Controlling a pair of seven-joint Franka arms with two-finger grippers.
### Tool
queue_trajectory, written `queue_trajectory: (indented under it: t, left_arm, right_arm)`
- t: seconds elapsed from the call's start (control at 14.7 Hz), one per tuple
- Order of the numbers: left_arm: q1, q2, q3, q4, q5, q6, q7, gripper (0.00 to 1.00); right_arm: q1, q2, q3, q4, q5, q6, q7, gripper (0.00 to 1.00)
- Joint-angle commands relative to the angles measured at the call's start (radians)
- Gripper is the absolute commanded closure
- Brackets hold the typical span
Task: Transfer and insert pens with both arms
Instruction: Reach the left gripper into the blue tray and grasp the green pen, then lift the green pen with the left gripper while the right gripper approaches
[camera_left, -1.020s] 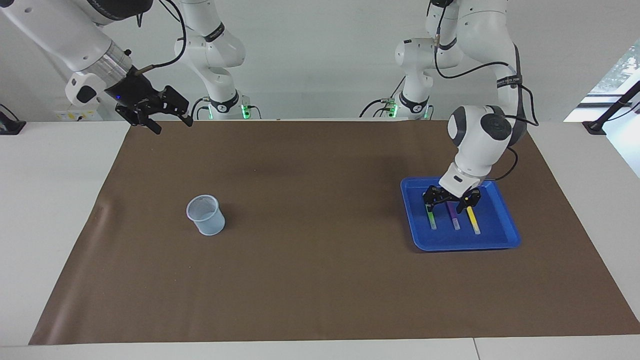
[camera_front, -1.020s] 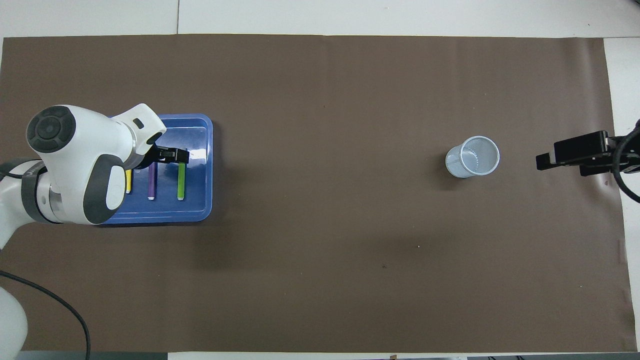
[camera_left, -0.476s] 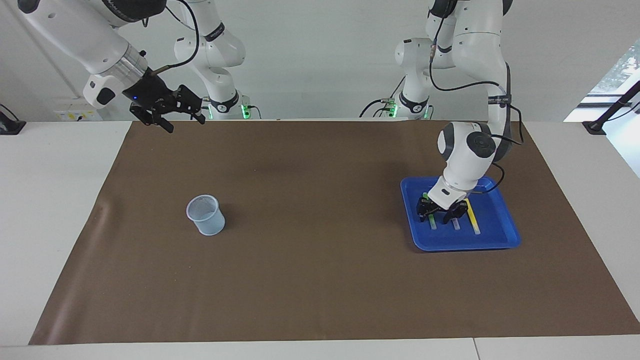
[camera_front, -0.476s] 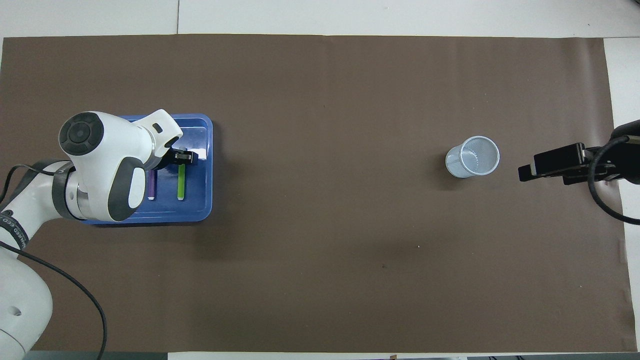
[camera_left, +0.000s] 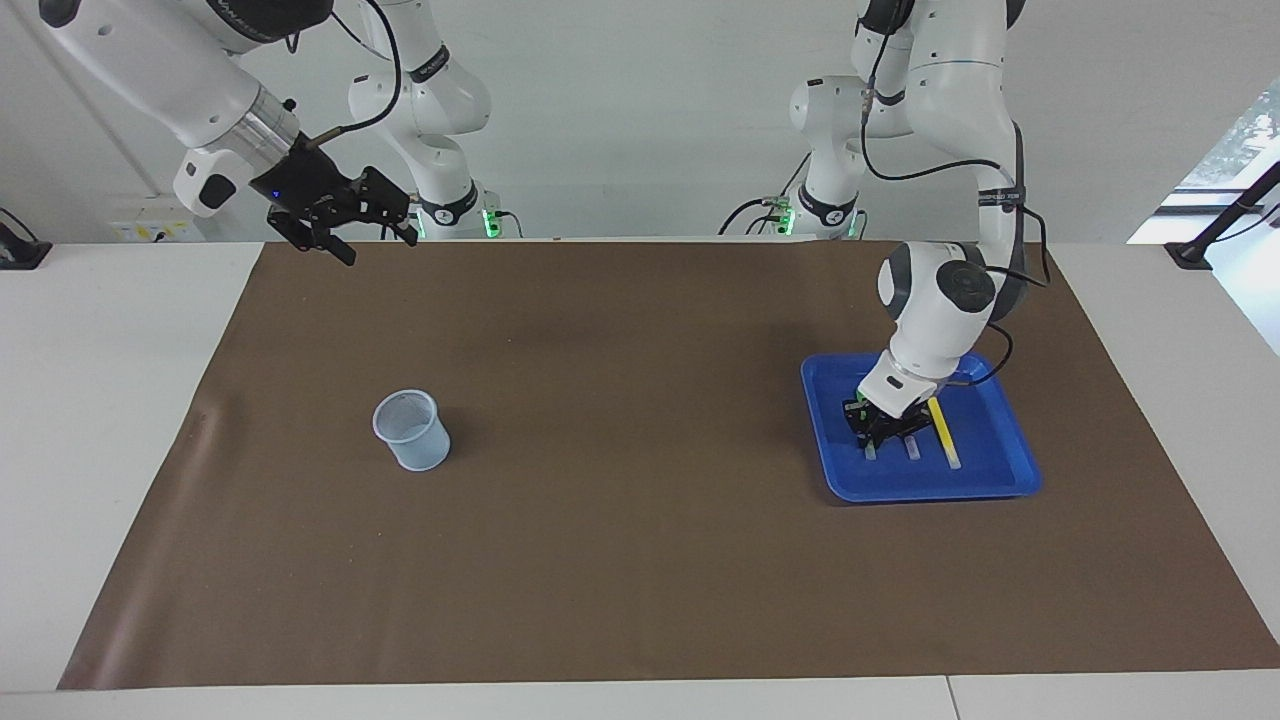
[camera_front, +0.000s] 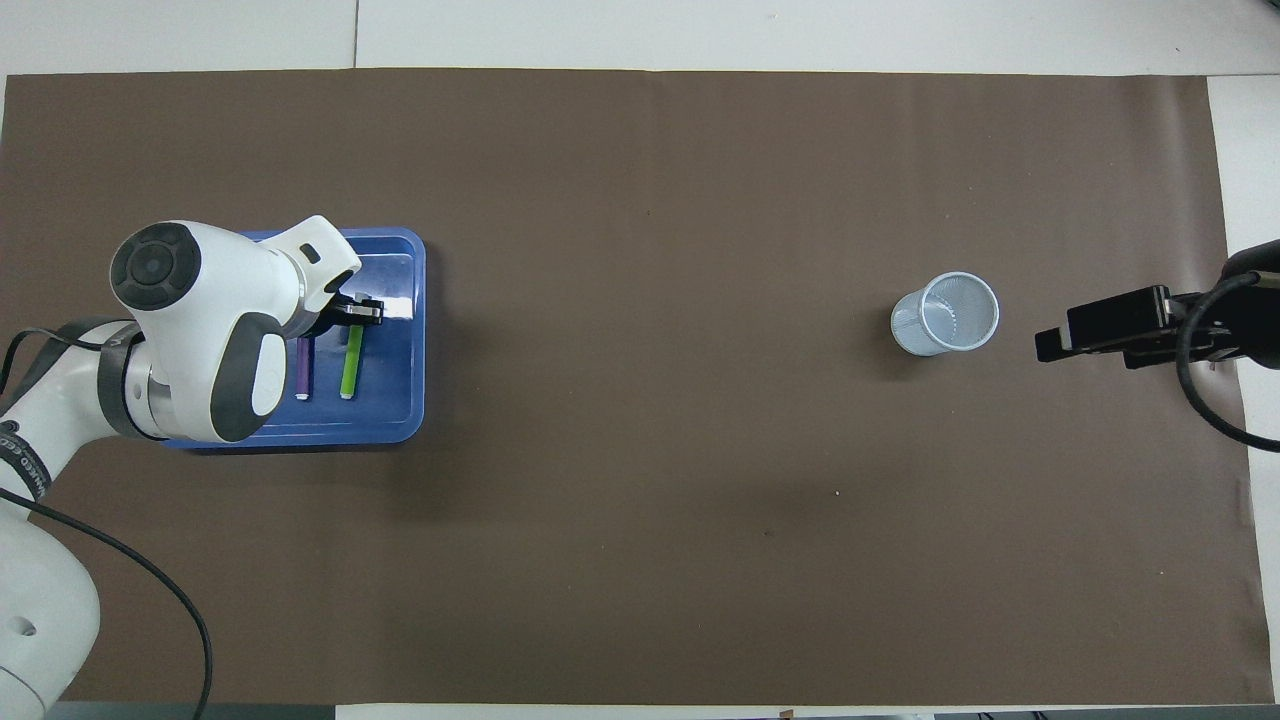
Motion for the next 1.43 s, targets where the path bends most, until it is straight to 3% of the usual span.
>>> queue_trajectory:
  t: [0.0, 0.2, 0.48, 0.68, 0.88, 1.16, 1.36]
  left_arm:
    - [-0.001, -0.071, 0.008, 0.046, 0.022, -0.153, -0.020, 1.00]
    - [0.002, -0.111, 0.006, 0.109, 0.014, -0.276, -0.118, 1.00]
    - [-0.034, -0.124, 0.000, 0.195, -0.050, -0.388, -0.509, 1.00]
    - [-0.099, -0.113, 0.001, 0.226, -0.164, -0.366, -0.782, 1.00]
    - [-0.165, -0.104, 0.001, 0.241, -0.311, -0.266, -1.106, 1.00]
    - [-0.272, -0.091, 0.001, 0.243, -0.351, -0.136, -1.426, 1.00]
    - [-0.332, -0.090, 0.001, 0.241, -0.362, -0.082, -1.549, 1.00]
  right_arm:
    - [-0.010, -0.069, 0.004, -0.121, 0.083, 0.066, -0.002, 0.00]
    - [-0.017, -0.083, 0.002, -0.152, 0.126, 0.074, 0.003, 0.00]
    - [-0.039, -0.164, -0.004, -0.324, 0.289, 0.149, 0.001, 0.00]
    - [-0.028, -0.175, -0.003, -0.368, 0.327, 0.186, 0.004, 0.00]
    - [-0.018, -0.166, 0.002, -0.454, 0.481, 0.260, -0.011, 0.00]
    - [0.099, -0.103, 0.002, -0.531, 0.618, 0.414, -0.100, 0.00]
    - [0.237, -0.091, 0.002, -0.548, 0.632, 0.568, -0.062, 0.00]
